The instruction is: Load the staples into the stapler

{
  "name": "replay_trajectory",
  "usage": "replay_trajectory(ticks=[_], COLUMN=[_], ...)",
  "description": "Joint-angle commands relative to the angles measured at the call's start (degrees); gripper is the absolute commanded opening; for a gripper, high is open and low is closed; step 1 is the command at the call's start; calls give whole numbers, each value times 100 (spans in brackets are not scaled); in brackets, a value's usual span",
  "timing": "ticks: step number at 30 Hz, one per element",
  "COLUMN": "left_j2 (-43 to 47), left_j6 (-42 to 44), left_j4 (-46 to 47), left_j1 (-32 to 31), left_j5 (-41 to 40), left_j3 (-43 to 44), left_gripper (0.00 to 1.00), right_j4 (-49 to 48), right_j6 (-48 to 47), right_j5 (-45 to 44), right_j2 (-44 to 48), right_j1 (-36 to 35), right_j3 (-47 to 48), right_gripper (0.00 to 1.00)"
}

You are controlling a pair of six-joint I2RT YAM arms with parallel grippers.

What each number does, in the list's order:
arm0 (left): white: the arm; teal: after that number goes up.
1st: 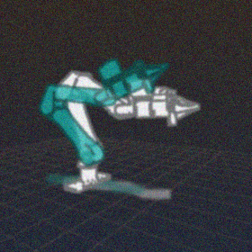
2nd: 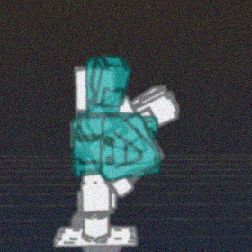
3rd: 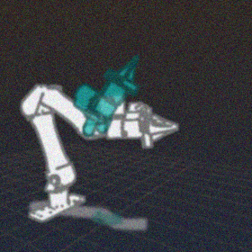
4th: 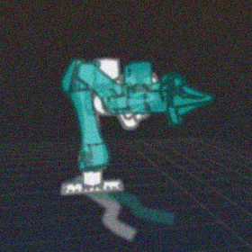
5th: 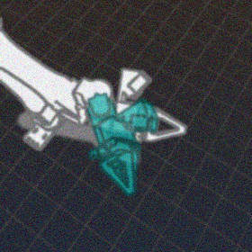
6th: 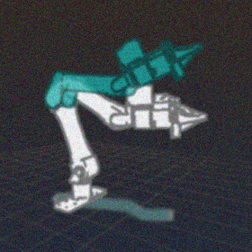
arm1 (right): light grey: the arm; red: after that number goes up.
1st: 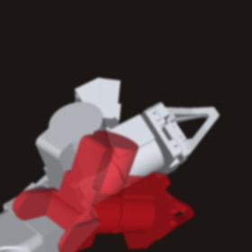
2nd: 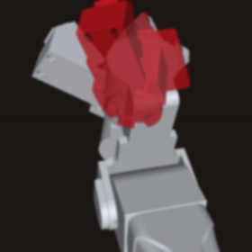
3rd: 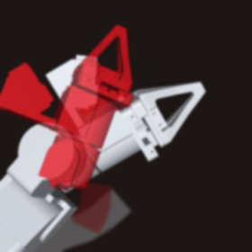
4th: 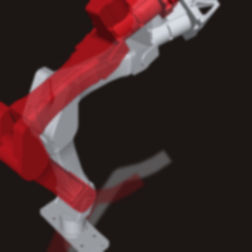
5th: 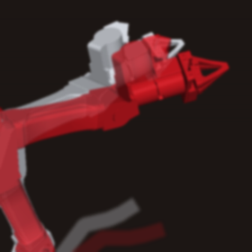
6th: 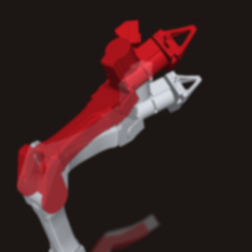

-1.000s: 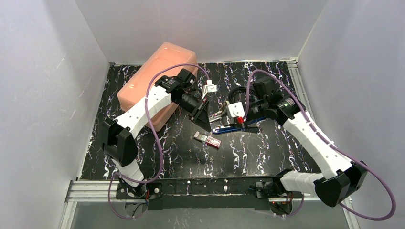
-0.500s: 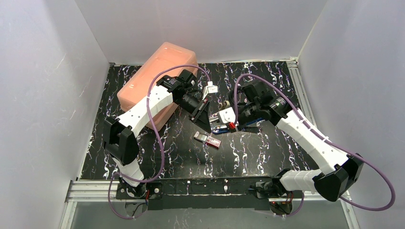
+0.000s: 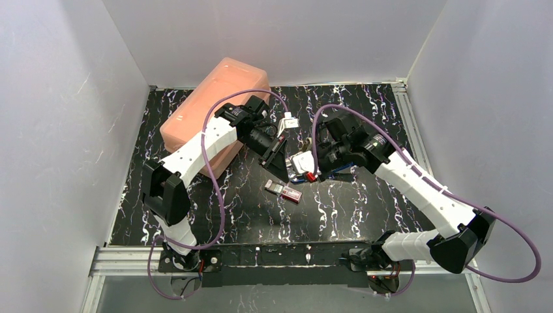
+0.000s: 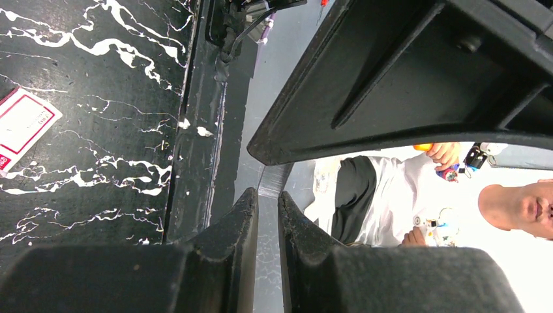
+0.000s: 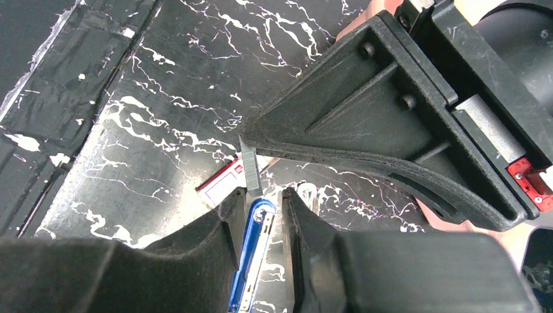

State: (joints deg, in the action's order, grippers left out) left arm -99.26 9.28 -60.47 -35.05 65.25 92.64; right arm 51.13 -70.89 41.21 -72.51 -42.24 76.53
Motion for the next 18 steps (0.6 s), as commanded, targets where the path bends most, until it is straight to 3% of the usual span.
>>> replay_trajectory(ticks=[1,18], left_j2=[-59,-93], left_j6=[62,118], left_j4=[-167,-259], left_j1=[-28,-28], left_j5=[209,223], left_j3=[192,250], left_gripper=[0,0], right_j4=[54,147], right_j6=[-38,-99], right_j5=[-108,-323], right_j2=[-10,-18], right_j1=[-85,-256], right_j3=[197,231], right_gripper=[33,25])
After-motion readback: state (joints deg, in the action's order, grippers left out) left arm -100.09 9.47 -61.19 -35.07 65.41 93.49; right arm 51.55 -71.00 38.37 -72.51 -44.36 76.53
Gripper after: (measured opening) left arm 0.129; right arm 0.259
